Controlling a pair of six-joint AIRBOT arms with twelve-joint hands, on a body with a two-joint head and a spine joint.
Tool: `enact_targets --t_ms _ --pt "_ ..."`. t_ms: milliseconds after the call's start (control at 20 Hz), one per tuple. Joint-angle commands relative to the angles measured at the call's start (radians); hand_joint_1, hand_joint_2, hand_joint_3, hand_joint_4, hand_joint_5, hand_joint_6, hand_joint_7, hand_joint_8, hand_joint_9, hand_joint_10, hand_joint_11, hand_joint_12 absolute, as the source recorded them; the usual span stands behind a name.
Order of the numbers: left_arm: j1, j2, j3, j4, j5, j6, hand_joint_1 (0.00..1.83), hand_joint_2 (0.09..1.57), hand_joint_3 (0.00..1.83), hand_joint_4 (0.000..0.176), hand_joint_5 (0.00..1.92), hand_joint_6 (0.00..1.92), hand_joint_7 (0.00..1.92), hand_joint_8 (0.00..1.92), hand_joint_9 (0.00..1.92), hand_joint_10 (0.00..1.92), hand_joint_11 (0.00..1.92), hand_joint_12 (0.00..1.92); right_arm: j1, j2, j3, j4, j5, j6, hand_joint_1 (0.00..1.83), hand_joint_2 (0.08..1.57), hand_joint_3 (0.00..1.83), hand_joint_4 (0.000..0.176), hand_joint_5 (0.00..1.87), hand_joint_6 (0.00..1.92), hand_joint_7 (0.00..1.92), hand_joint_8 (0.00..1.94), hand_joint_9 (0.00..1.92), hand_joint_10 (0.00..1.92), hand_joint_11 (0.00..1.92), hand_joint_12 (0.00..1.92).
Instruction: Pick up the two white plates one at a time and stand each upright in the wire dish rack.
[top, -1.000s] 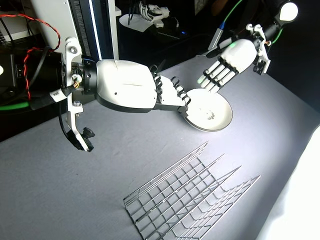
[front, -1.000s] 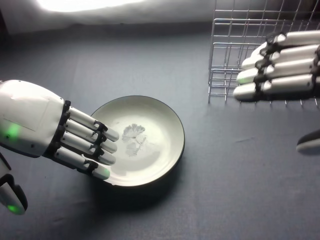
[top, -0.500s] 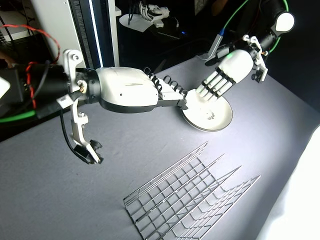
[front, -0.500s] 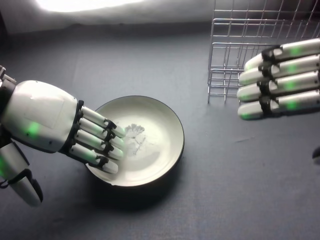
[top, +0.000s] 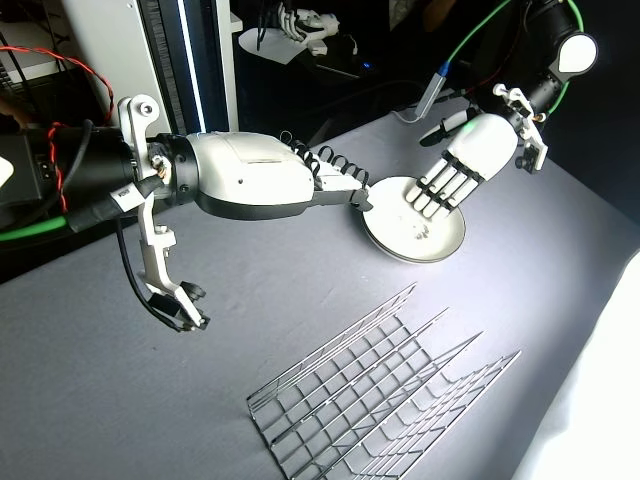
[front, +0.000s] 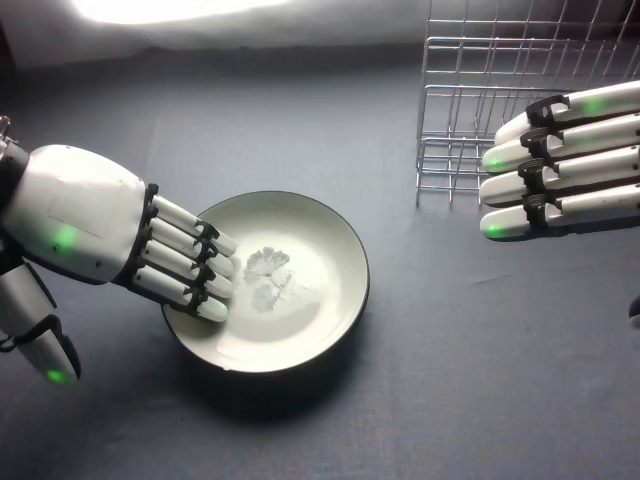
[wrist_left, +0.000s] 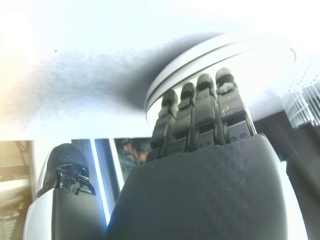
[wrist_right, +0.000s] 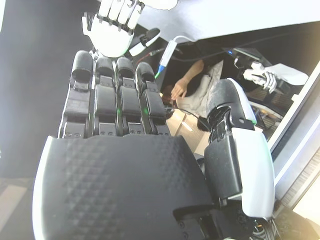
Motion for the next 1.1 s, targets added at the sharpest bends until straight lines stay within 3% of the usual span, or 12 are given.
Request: enact_targets --t_ms 0,550,650,1050 --pt "-0.008 0.0 0.008 -0.05 -0.021 -0.005 0.0 1.07 0.0 0.0 0.04 0.0 0.0 0.0 0.0 0.0 0.0 0.0 0.013 0.006 0.004 0.071 0.065 -0.004 0.17 1.27 0.0 0.0 0.19 0.0 0.17 0.0 0.15 0.0 0.0 0.52" --pt "0.017 -0.019 0.056 -0.01 -0.037 0.001 0.0 1.08 0.0 0.0 0.06 0.01 0.01 0.0 0.0 0.0 0.0 0.0 0.012 0.006 0.004 0.057 0.059 -0.007 0.22 1.26 0.0 0.0 0.22 0.01 0.19 0.01 0.18 0.01 0.0 0.57" --pt "0.025 -0.02 0.056 -0.01 -0.037 0.006 0.0 1.08 0.0 0.0 0.05 0.0 0.01 0.0 0.0 0.0 0.0 0.0 0.012 0.006 0.004 0.054 0.056 -0.007 0.15 1.27 0.0 0.0 0.21 0.0 0.18 0.0 0.17 0.0 0.0 0.57" --pt "0.053 -0.034 0.047 -0.011 -0.036 0.024 0.0 1.08 0.0 0.0 0.05 0.0 0.0 0.0 0.0 0.0 0.0 0.0 0.011 -0.003 0.004 0.02 0.042 -0.013 0.22 1.26 0.0 0.0 0.22 0.0 0.2 0.01 0.18 0.01 0.0 0.61"
